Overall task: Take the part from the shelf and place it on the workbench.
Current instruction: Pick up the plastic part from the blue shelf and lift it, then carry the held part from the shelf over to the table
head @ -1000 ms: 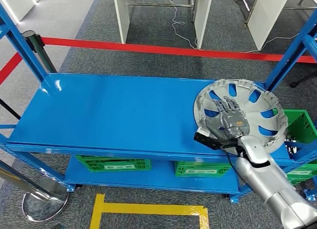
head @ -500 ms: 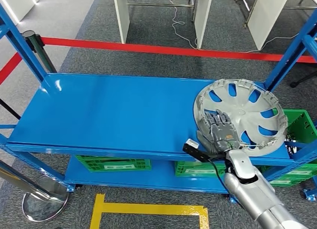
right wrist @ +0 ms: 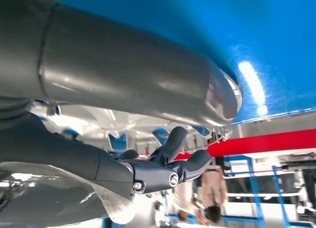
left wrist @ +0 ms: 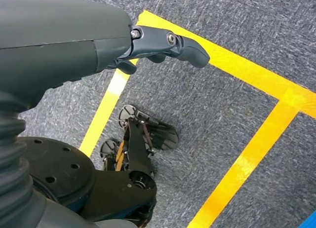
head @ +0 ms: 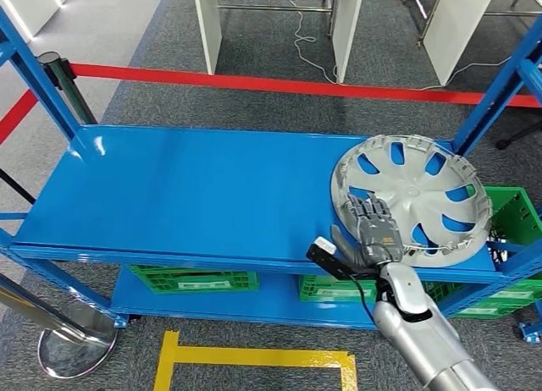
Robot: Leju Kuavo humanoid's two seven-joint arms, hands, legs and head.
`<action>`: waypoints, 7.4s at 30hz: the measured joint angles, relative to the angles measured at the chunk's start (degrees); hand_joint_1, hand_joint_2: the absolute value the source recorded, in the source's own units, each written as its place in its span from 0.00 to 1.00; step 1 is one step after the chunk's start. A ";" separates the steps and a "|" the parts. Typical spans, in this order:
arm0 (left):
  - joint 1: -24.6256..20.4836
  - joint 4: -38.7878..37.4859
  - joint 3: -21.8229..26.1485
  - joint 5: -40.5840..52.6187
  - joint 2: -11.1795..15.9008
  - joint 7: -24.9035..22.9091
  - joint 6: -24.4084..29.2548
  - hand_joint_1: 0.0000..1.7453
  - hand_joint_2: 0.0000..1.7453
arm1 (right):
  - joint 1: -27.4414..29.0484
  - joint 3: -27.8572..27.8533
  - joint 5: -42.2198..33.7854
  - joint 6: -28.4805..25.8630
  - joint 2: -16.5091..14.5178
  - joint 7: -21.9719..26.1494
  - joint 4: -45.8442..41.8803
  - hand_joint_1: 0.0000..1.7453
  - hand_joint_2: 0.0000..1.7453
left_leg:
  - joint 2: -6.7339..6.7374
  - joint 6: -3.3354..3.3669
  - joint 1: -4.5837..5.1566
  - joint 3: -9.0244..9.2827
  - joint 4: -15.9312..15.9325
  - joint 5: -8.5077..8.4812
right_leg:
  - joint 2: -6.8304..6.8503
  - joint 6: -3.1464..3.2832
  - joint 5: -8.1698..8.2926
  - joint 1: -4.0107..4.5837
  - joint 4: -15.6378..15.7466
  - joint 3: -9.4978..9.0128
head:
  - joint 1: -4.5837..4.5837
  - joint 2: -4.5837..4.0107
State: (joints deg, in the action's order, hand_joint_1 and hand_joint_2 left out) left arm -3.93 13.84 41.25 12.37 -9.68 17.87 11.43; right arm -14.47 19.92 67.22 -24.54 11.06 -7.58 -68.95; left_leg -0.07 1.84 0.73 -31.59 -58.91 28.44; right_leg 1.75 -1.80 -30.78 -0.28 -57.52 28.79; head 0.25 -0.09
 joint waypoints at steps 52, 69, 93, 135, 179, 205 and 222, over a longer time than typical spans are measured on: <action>-0.15 0.00 2.91 1.39 0.15 -0.19 0.85 0.00 1.00 | -1.94 -6.94 -2.80 -0.91 -6.16 -1.58 7.02 0.20 1.00 | 0.00 0.00 0.00 0.01 0.01 0.00 | 0.00 0.00 -0.01 0.00 0.00 -0.02 | -0.01 0.00; -0.16 0.00 3.65 1.98 0.54 0.41 0.72 0.00 1.00 | -2.92 -7.60 -4.69 -0.32 -6.28 0.49 7.42 1.00 1.00 | 0.01 0.00 0.00 0.02 0.01 0.00 | -0.02 0.00 -0.01 0.00 0.00 -0.01 | 0.00 0.00; -0.34 0.00 4.20 2.04 0.81 0.68 0.87 0.00 1.00 | -3.49 -7.57 -5.32 -0.20 -6.28 2.09 8.20 1.00 1.00 | 0.01 0.00 -0.01 0.03 0.01 -0.01 | -0.07 0.01 0.00 0.01 0.00 -0.01 | -0.01 0.00; -0.11 0.00 5.49 2.03 0.35 2.89 0.94 0.00 1.00 | -4.18 -2.23 14.31 -9.16 5.50 6.28 0.55 1.00 1.00 | -0.03 0.00 0.06 -0.10 0.00 0.00 | 0.03 0.00 -0.01 -0.06 0.00 0.11 | -0.01 0.00; 0.23 -0.11 6.33 4.18 -0.57 3.82 -1.54 0.00 1.00 | -1.18 6.54 5.98 -9.72 12.62 13.54 -17.95 1.00 1.00 | -0.06 1.68 -0.04 -0.01 1.48 -1.29 | -0.62 -1.24 -1.58 -0.40 -1.89 1.56 | -0.09 0.00; -0.24 -0.15 6.40 5.00 0.02 4.39 -1.09 0.00 1.00 | 0.38 6.92 3.18 -7.64 13.68 13.89 -17.28 1.00 1.00 | -0.47 1.10 0.58 2.15 -0.35 2.19 | -0.89 0.44 4.27 -0.50 -2.60 6.85 | -0.24 0.01; -0.27 -0.20 6.45 5.01 -0.27 4.73 -1.02 0.00 1.00 | 1.03 6.88 2.10 -5.09 14.84 13.95 -16.46 1.00 1.00 | -0.45 -0.42 0.21 -5.75 -0.01 -5.93 | -1.82 -0.96 -0.60 -0.90 -0.57 0.20 | -0.80 0.01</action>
State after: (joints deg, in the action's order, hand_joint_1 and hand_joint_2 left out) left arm -4.19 13.64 47.70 17.38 -9.96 22.59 10.41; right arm -13.45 26.80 69.31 -29.62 25.90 6.37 -85.41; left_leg -0.52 1.42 0.94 -37.34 -58.92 22.51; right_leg -0.06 -2.76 -31.38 -1.18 -58.09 28.99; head -0.55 -0.08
